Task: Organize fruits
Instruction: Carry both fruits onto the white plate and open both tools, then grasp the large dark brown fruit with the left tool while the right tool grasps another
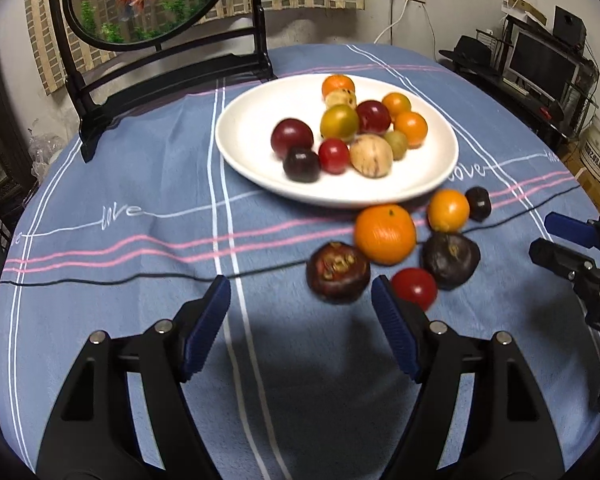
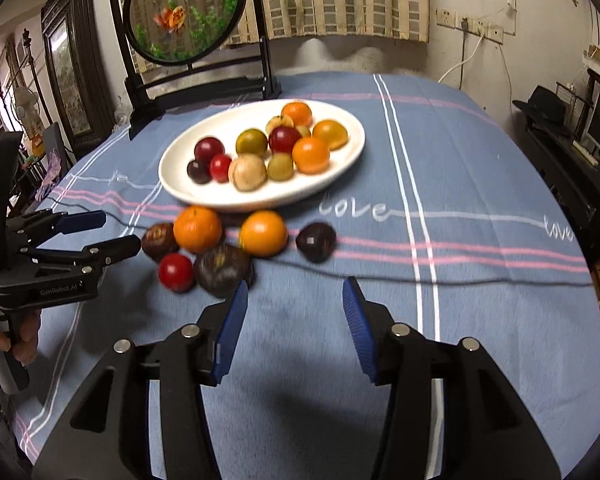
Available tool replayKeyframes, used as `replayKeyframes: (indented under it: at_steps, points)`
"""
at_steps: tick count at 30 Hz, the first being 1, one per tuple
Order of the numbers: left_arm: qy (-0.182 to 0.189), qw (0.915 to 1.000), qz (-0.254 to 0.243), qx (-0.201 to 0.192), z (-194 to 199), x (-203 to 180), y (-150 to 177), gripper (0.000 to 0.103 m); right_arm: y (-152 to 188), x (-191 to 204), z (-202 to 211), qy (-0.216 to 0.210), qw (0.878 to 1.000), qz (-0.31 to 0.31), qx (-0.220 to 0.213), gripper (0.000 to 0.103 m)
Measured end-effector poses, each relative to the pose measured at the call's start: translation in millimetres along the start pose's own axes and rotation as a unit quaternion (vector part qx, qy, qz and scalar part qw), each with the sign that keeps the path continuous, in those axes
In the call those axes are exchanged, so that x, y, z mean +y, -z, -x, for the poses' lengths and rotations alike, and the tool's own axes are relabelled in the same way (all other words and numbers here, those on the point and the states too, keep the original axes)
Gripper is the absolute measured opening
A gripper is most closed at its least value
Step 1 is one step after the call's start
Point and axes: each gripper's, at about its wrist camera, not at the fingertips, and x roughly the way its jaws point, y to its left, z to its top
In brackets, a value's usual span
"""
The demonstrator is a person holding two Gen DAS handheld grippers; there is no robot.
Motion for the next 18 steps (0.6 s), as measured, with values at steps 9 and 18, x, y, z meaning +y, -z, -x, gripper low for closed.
replayKeyframes:
  at_steps: [9,18]
  points:
    - [0.009,0.9996,-0.009,0.026,-25.2,-4.5,3.2,0.072,6.5,-1.3,-5.4,-0.019,1.0,-0.007,0.008,0.051]
    - [0.03,0.999,0.001,0.032,-48.8,-6.1,-10.3,0.058,9.9,6.3,-9.4,-0.033,0.999,0.007,0.018,0.054]
